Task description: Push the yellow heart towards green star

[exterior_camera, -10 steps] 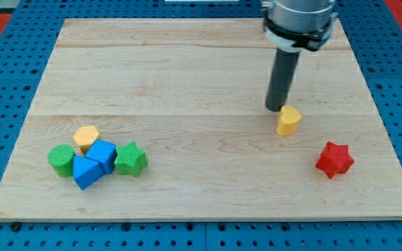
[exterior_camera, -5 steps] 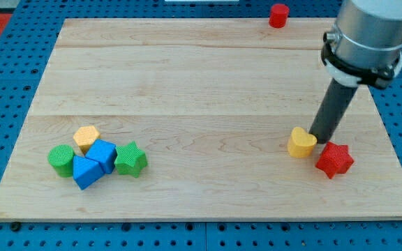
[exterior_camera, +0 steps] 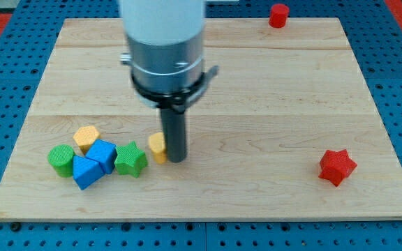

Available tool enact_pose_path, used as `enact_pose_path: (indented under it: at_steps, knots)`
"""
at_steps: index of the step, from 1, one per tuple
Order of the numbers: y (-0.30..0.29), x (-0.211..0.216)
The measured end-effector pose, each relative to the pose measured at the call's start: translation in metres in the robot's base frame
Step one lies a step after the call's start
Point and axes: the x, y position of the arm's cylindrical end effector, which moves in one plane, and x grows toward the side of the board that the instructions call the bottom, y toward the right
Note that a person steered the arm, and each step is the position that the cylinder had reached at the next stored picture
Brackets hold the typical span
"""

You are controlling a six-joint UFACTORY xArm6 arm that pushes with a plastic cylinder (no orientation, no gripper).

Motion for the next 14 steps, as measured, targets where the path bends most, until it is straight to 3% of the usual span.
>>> enact_pose_path:
  at_steps: [1,6,8,9,10,11,12,14]
  knots:
    - [-0.033,-0.007]
    - [-0.026,-0.086]
    - [-0.116,-0.069]
    - [-0.128,-0.075]
    - [-0.123,-0.112]
    - [-0.078,-0.105]
    - [-0.075,-0.098]
    - [-0.154,-0.082]
